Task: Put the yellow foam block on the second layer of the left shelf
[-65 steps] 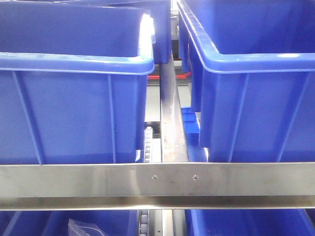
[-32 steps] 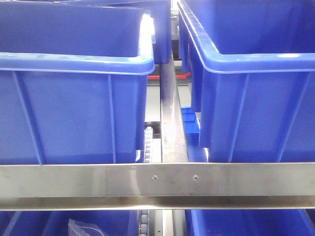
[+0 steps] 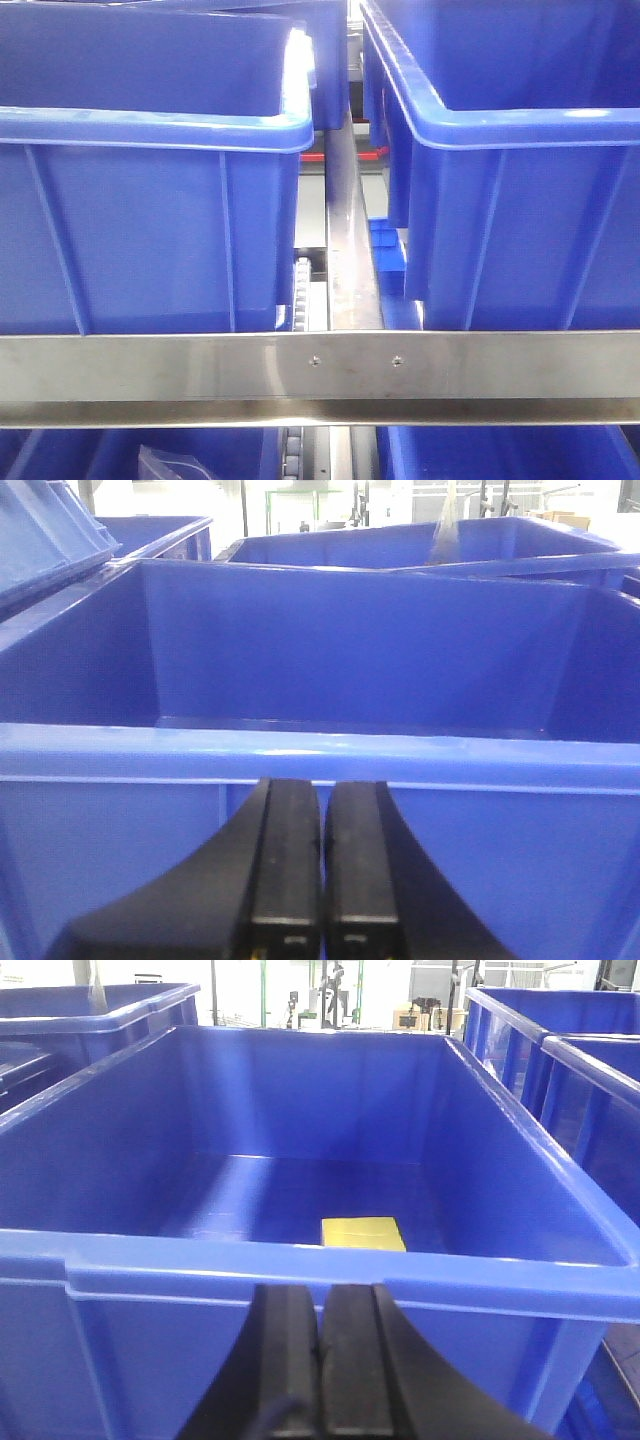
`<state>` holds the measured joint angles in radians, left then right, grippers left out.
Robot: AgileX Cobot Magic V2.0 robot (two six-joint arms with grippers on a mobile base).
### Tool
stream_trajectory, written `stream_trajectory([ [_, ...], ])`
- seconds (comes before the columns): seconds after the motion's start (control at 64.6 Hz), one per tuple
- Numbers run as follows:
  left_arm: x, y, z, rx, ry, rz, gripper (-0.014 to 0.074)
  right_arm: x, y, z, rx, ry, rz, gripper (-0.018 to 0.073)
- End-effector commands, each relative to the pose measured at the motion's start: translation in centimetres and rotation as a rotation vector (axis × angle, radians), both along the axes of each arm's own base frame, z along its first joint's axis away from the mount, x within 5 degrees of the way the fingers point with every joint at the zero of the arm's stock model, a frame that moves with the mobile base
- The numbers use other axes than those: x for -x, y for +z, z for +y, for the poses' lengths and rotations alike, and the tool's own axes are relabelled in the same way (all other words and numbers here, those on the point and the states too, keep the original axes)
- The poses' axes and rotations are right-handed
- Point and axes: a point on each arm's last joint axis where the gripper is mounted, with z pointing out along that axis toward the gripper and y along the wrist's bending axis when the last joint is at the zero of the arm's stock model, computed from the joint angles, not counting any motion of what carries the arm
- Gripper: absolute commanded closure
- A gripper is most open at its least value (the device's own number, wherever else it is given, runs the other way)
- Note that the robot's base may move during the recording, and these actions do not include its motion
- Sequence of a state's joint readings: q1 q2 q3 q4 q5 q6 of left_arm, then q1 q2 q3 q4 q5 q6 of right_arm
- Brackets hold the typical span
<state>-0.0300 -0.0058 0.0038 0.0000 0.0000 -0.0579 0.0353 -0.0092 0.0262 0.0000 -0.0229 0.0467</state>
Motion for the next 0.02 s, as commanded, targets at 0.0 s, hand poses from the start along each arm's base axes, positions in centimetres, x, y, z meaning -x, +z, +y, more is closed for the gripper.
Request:
stream_trajectory([
  [0.0,0.11,-0.07,0.01,0.011,-0.001,-0.073,0.0472,0.4,1.45,-0.05,0.005,-0.009,-0.121,0.052],
])
